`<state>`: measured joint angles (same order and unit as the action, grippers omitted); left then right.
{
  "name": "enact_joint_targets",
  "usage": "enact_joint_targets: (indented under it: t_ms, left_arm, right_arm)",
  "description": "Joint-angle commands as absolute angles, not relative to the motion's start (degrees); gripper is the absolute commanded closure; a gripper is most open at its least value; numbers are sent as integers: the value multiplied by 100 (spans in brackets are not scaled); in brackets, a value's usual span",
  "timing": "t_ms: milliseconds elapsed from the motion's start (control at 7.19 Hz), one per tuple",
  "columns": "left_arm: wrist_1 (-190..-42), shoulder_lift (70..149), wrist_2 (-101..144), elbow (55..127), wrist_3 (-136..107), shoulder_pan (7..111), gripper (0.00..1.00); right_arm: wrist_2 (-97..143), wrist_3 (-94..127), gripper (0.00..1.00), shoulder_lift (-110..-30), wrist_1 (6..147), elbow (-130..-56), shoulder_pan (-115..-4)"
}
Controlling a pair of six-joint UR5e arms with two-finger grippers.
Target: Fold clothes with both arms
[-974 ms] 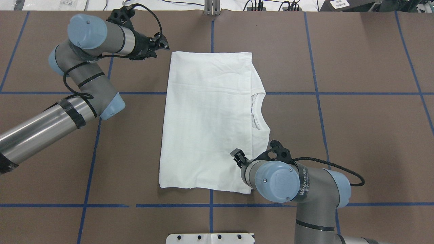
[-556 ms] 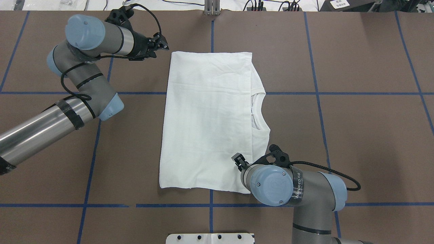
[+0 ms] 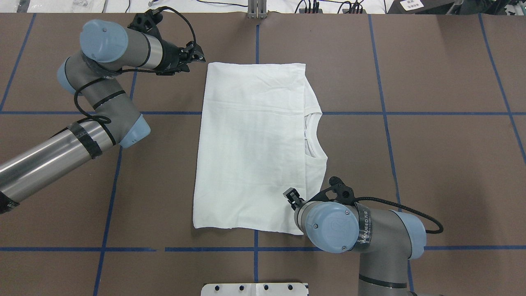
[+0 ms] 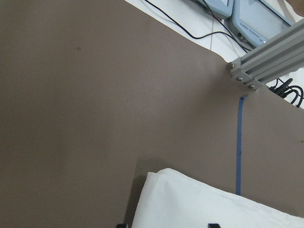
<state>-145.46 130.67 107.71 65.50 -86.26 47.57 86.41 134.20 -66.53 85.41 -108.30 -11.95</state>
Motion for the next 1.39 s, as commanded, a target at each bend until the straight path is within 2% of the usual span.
enact_joint_targets:
  t_ms: [0,556,696,835,974,1113,1252]
  left_arm:
    - [-14555,12991,10767,6565,-8605,4755,35]
    - [-14555,12990,10775,6600,-8604,4755,35]
    - [-14555,12990,10775,6609,-8604,4755,35]
    - [-14546,12982,10775,6635,-8604,4755,35]
    - [-14546,12981,10784,6653,-8604,4755,35]
    - [-14546,12981,10793,6671,-8596,4755,35]
    - [-14546,12981,10793,6671,-8596,4755,35]
  right_arm:
    - [8631,13430,11,-6697,8561,-10837,-1090]
    - [8631,13430,12,-6768,8561,-10837,-1029]
    - [8631,13430,19,-6768,8561,-10820,-1011]
    - [8622,13438,45,-6768,8561,-10819,-1011]
    - [8622,13543,67,-6776,8561,-10802,-1002]
    - [8622,13544,100,-6768,8561,-10819,-1002]
    - [8631,13544,100,-6759,8561,-10854,-1002]
